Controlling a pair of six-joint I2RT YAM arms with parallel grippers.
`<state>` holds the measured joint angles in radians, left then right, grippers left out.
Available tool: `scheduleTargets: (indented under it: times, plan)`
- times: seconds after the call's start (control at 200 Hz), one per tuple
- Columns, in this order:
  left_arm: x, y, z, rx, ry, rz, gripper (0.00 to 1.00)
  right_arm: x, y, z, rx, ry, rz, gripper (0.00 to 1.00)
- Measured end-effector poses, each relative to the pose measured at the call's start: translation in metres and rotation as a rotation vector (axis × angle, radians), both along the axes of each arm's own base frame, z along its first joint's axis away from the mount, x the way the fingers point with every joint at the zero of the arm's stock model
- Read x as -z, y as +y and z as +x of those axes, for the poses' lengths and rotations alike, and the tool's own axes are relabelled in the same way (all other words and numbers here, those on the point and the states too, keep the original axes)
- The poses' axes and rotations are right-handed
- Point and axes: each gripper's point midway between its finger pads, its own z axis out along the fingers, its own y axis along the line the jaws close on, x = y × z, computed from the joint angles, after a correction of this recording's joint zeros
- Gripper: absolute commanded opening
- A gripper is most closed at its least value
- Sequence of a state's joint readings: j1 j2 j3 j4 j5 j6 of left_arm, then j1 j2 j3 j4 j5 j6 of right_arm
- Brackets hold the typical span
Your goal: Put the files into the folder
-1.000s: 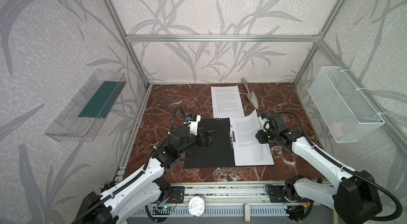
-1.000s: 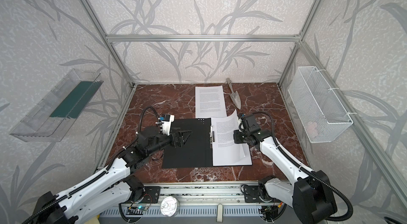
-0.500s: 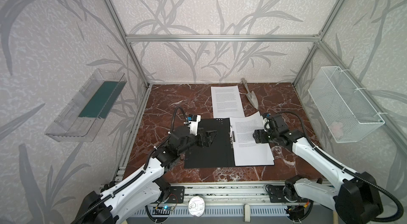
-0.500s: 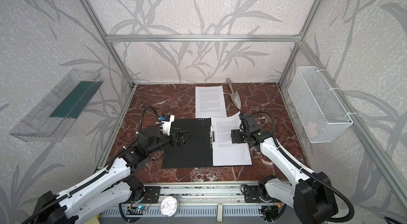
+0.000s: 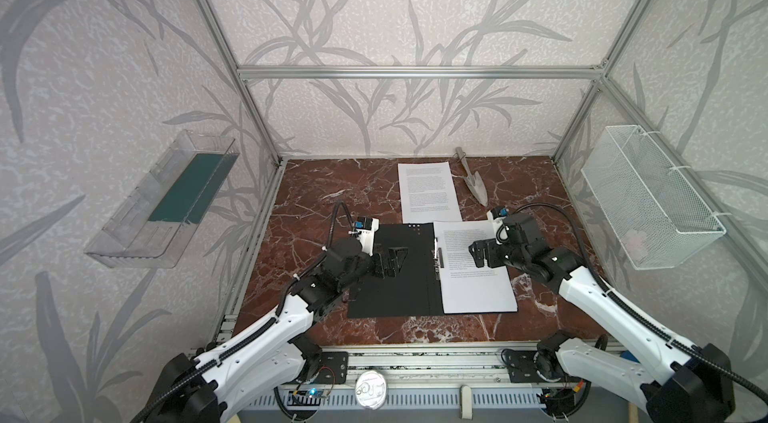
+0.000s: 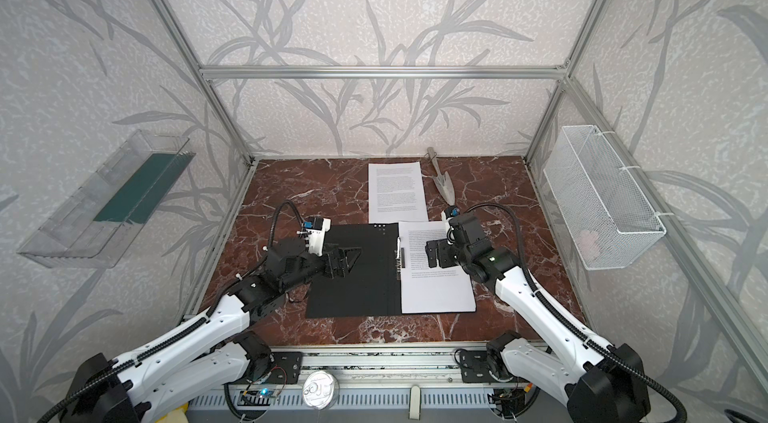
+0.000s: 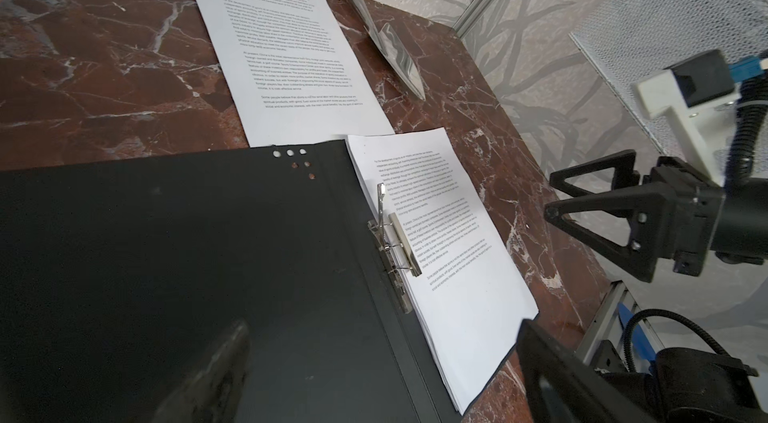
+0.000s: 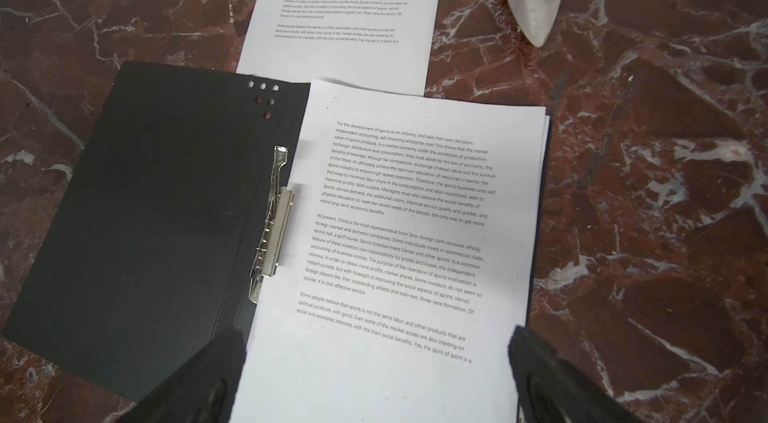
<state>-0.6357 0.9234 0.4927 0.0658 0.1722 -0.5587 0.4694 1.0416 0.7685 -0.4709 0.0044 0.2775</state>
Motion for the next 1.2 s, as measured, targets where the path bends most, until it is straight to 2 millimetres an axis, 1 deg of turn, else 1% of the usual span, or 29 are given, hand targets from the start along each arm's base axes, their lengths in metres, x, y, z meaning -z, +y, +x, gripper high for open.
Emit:
scheduleTargets:
  times: [0.145, 0.23, 0.295, 0.36, 0.43, 0.485, 0.59, 0.66, 0.8, 0.85, 0.91, 0.975, 1.045, 1.145, 1.2]
  plan:
    - [0.010, 0.003, 0.007, -0.038, 0.042, 0.036, 0.99, -0.002, 0.009, 0.003, -0.018, -0.005, 0.037, 0.99]
    - [0.016, 0.005, 0.014, -0.058, 0.070, 0.044, 0.99, -0.003, 0.015, 0.009, -0.022, -0.015, 0.063, 0.99]
    - [0.024, 0.007, 0.023, -0.086, 0.107, 0.052, 0.99, 0.000, 0.021, 0.015, -0.023, -0.015, 0.081, 0.99]
    - [0.033, 0.006, 0.035, -0.108, 0.148, 0.068, 0.99, 0.006, 0.027, 0.022, -0.021, -0.001, 0.093, 0.99]
    - [0.039, 0.000, 0.051, -0.123, 0.194, 0.083, 0.98, 0.015, 0.033, 0.032, -0.015, 0.026, 0.090, 0.99]
    - [0.042, -0.007, 0.068, -0.125, 0.223, 0.089, 0.96, 0.021, 0.039, 0.044, -0.011, 0.048, 0.086, 0.99]
    - [0.044, -0.024, 0.103, -0.117, 0.256, 0.087, 0.94, 0.029, 0.052, 0.073, -0.002, 0.060, 0.088, 0.99]
    - [0.048, -0.029, 0.124, -0.114, 0.277, 0.091, 0.92, 0.038, 0.057, 0.091, 0.005, 0.066, 0.097, 0.99]
    - [0.060, -0.027, 0.173, -0.120, 0.317, 0.093, 0.89, 0.062, 0.056, 0.123, 0.036, 0.107, 0.114, 0.99]
    - [0.068, -0.023, 0.190, -0.124, 0.343, 0.091, 0.87, 0.072, 0.056, 0.135, 0.044, 0.123, 0.124, 0.99]
    - [0.077, -0.022, 0.206, -0.113, 0.370, 0.087, 0.87, 0.082, 0.056, 0.147, 0.048, 0.140, 0.132, 0.99]
    - [0.089, -0.021, 0.220, -0.094, 0.407, 0.085, 0.85, 0.091, 0.057, 0.158, 0.050, 0.163, 0.144, 1.00]
    - [0.100, -0.022, 0.232, -0.070, 0.446, 0.088, 0.84, 0.099, 0.060, 0.167, 0.048, 0.181, 0.158, 1.00]
    - [0.112, -0.028, 0.238, -0.026, 0.490, 0.103, 0.84, 0.106, 0.062, 0.175, 0.050, 0.200, 0.179, 1.00]
    - [0.118, -0.032, 0.238, -0.004, 0.512, 0.112, 0.84, 0.108, 0.064, 0.179, 0.050, 0.206, 0.187, 0.99]
